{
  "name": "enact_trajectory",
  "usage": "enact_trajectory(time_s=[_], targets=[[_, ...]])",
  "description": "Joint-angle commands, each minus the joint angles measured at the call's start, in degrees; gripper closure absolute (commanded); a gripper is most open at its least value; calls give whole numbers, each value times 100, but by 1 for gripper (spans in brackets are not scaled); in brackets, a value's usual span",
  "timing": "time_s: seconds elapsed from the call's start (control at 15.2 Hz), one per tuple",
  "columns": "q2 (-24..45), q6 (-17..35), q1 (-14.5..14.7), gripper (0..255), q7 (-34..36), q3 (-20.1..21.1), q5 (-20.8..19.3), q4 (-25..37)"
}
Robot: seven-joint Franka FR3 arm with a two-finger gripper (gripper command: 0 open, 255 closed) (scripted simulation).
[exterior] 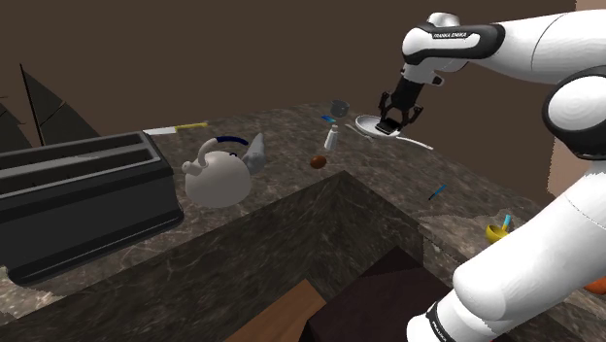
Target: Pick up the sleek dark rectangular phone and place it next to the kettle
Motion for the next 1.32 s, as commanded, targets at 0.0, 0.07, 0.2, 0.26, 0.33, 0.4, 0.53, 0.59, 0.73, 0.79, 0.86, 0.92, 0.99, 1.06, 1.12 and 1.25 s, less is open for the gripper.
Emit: enact_trajectory(time_s=[0.0, 0.07, 0.2, 0.26, 0.33, 0.4, 0.53, 0.59, 0.73, 0.79, 0.86, 0.92, 0.99, 1.06, 1.12, 1.25], targets=[[-5, -159, 3, 255, 16, 3, -3, 152], [-2, -236, 2, 255, 19, 3, -4, 233], [8, -392, 2, 255, 26, 2, -4, 399], [15, -471, 1, 255, 29, 1, -4, 484], [22, -541, 1, 255, 32, 1, -3, 562], [-17, -524, 67, 255, 170, 73, -9, 514], [-79, -495, 196, 255, 444, 218, -16, 438], [-100, -482, 260, 255, 581, 291, -18, 410], [-127, -460, 390, 255, 855, 436, -19, 376], [-131, -450, 454, 255, 992, 509, -19, 369], [-130, -441, 517, 255, 1128, 583, -19, 369], [-123, -434, 581, 255, 1265, 656, -20, 375], [-110, -428, 645, 255, 1401, 728, -20, 389], [-91, -422, 709, 255, 1537, 800, -21, 409], [-66, -418, 773, 255, 1674, 872, -23, 436], [0, -414, 900, 255, 1946, 1016, -30, 511]])
